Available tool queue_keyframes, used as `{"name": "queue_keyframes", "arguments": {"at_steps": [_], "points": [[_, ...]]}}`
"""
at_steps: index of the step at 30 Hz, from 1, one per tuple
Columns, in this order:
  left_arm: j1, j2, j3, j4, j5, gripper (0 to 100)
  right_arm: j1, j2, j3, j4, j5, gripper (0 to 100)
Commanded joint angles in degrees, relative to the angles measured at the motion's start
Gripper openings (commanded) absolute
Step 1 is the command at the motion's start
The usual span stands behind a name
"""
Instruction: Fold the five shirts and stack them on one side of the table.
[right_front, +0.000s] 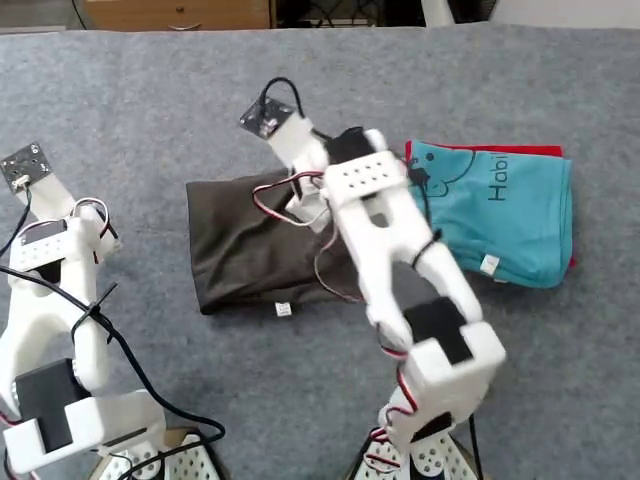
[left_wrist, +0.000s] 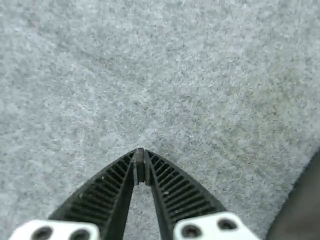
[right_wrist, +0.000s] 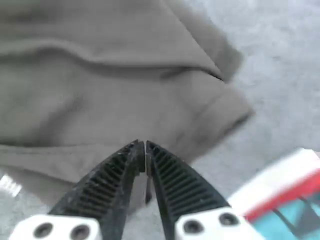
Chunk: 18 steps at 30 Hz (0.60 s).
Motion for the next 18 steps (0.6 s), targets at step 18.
{"name": "queue_keyframes", "arguments": {"at_steps": [18], "points": [[-0.66,-2.2,-1.27,-0.7,-0.44,3,1.76,7.34,-6.73,18.73,0.09,1.5]]}}
